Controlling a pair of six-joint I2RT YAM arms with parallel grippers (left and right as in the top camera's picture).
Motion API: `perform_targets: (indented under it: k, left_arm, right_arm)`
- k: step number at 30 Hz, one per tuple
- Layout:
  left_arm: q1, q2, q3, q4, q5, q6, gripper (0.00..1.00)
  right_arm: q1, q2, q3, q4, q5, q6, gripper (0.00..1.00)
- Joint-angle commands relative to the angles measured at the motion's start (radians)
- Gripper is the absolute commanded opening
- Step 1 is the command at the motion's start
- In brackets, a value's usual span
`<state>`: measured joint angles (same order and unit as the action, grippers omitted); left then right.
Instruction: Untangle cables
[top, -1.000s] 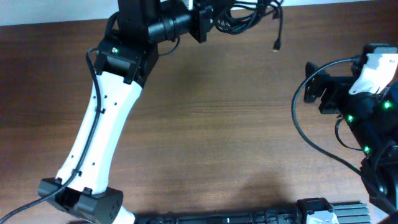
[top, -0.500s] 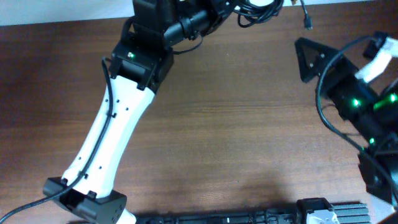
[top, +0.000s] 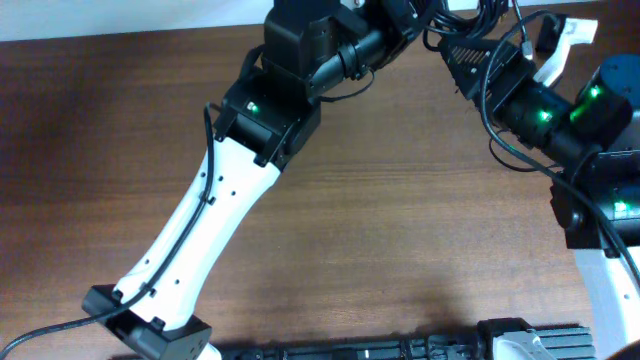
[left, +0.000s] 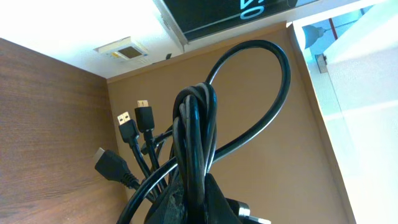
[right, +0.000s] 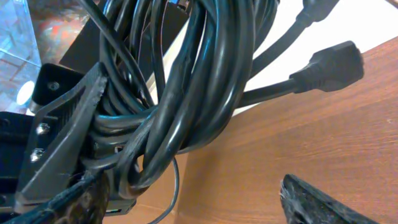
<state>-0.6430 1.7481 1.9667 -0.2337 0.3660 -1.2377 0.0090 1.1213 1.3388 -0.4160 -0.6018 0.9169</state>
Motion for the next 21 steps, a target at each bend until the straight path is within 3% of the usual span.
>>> perform_targets:
  k: [1,11,21]
  left_arm:
    - [-0.012,-0.024,0.011,0.018,-0.003,-0.008,0.0]
    - [-0.012,-0.024,0.011,0.003,0.014,-0.007,0.0]
    - [-0.012,-0.024,0.011,-0.014,0.191,-0.008,0.0]
  right_arm:
    - [0.005,0.014,0.004,-0.018,0.103,0.001,0.82]
    - [0.004,0.013,0.004,-0.013,0.257,0.009,0.8]
    - [0.004,0.013,0.004,-0.014,0.571,0.008,0.78]
